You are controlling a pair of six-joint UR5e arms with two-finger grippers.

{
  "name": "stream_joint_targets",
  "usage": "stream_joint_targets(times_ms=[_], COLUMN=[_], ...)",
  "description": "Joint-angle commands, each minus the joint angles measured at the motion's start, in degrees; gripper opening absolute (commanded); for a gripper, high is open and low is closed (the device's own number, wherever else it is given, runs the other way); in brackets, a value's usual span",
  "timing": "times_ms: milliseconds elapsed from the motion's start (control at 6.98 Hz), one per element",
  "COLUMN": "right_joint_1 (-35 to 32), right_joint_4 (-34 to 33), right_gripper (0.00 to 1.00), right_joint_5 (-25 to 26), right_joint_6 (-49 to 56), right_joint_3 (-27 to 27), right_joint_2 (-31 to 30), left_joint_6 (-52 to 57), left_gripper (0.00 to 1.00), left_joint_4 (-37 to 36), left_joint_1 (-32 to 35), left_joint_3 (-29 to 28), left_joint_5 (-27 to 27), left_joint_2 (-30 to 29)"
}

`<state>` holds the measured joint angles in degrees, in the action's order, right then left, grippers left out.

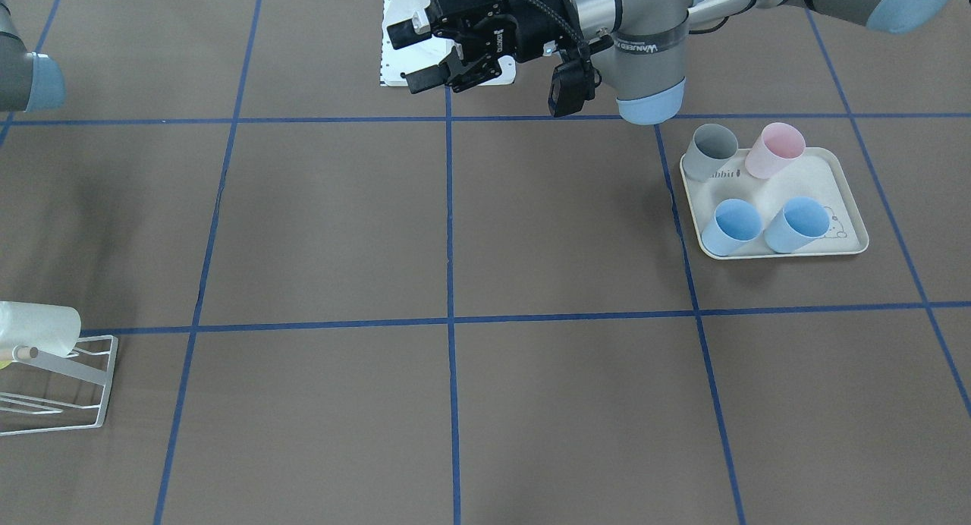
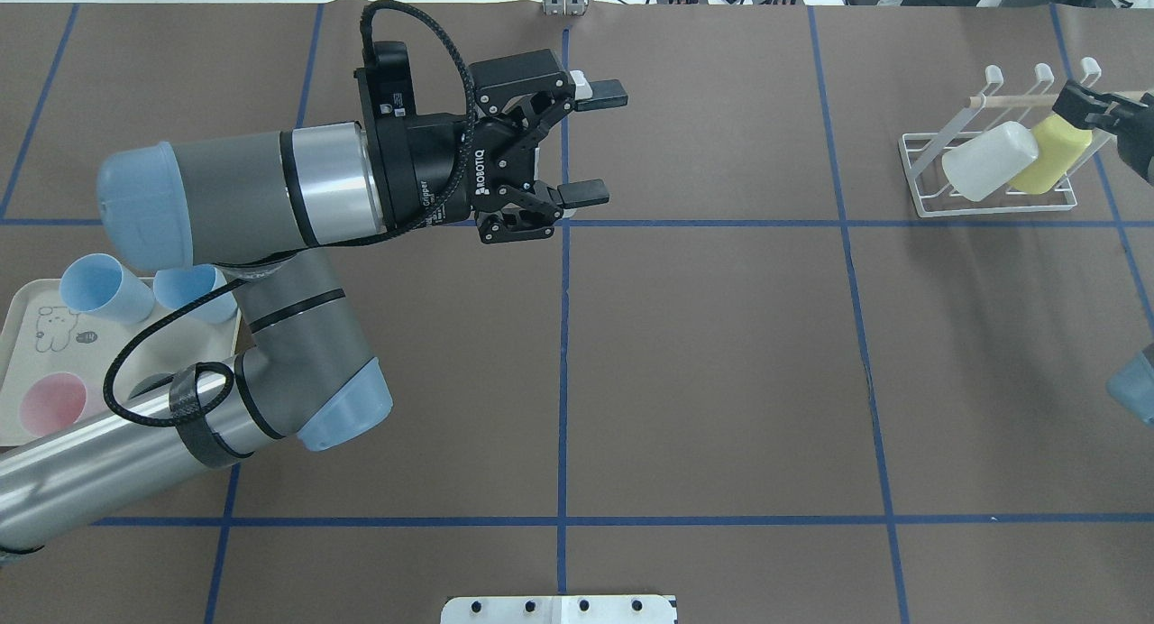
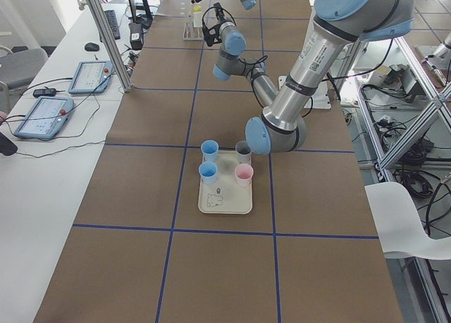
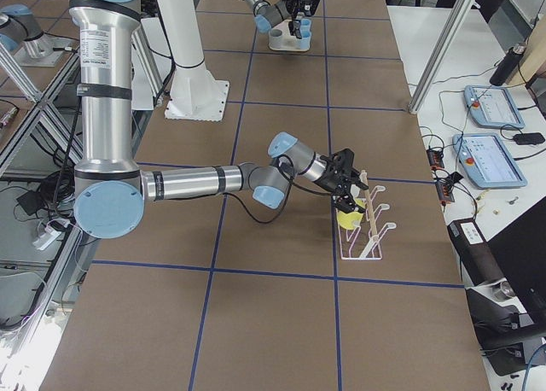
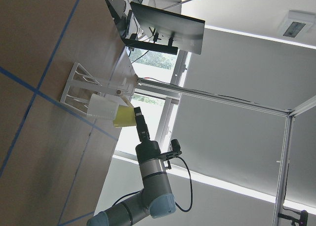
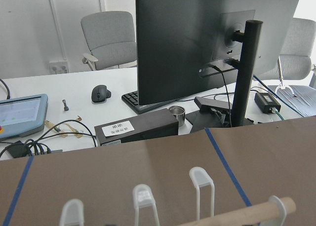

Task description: Transfer IKEA cup to right arm and place on rack

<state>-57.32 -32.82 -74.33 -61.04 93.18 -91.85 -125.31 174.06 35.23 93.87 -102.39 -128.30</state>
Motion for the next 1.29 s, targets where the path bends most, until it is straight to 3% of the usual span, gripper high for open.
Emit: stream_joint_targets(times_ms=[0, 286, 573, 1146], right_joint_1=[0.19, 0.81, 1.16, 1.16], right_joint_4=[0.04, -0.31, -0.49, -0.05], right_gripper=[1.00, 1.00, 1.00, 1.00], right_joint_5=[0.15, -1.07, -6.50, -15.83], right_joint_6=[-0.05, -0.05, -0.22, -0.22], right_joint_3=[-0.10, 2.34, 7.17, 13.41], right_joint_2=[0.26, 0.70, -1.48, -8.67], left_joint_6=[0.33, 7.91, 25.03, 67.45], left_gripper=[0.97, 0.97, 0.98, 0.98], left_joint_4=[-0.04, -1.96, -7.21, -51.09], left_joint_1=[0.10, 2.11, 5.27, 15.37], left_joint_3=[0.09, 1.13, 5.96, 25.09], left_joint_5=[0.00, -0.44, -1.75, -0.17], left_joint_2=[0.24, 4.25, 16.02, 30.17])
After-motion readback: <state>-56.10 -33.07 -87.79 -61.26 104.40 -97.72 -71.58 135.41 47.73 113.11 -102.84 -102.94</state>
